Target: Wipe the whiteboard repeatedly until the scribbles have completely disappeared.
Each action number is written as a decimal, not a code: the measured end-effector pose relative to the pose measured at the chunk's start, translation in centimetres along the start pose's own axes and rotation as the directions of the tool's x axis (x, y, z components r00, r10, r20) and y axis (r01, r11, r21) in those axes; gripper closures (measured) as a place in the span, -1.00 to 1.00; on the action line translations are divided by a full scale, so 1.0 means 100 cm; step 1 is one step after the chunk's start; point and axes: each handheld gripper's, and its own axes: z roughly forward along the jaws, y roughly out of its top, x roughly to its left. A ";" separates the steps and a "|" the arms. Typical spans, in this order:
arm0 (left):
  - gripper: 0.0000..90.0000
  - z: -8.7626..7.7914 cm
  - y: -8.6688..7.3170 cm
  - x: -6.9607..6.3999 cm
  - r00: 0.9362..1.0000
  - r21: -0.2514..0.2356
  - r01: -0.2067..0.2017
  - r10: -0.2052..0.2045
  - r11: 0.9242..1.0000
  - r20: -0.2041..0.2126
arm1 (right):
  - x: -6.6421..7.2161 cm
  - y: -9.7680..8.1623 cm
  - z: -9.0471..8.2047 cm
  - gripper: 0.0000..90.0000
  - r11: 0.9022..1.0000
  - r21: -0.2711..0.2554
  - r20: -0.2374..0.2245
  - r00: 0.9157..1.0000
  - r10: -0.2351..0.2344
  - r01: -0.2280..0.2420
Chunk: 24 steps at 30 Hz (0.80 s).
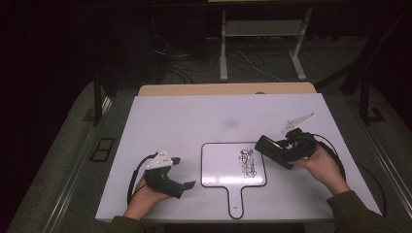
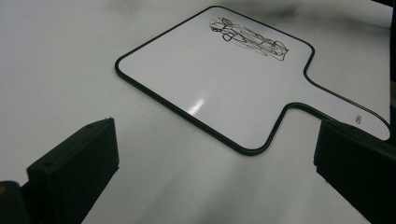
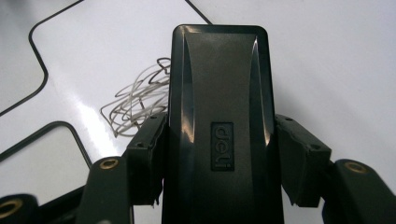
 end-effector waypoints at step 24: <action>-1.00 0.000 -0.001 0.001 1.000 -0.005 0.007 -0.007 1.000 0.000 | 0.010 0.041 0.052 -0.14 0.994 0.051 0.019 0.995 -0.094 0.093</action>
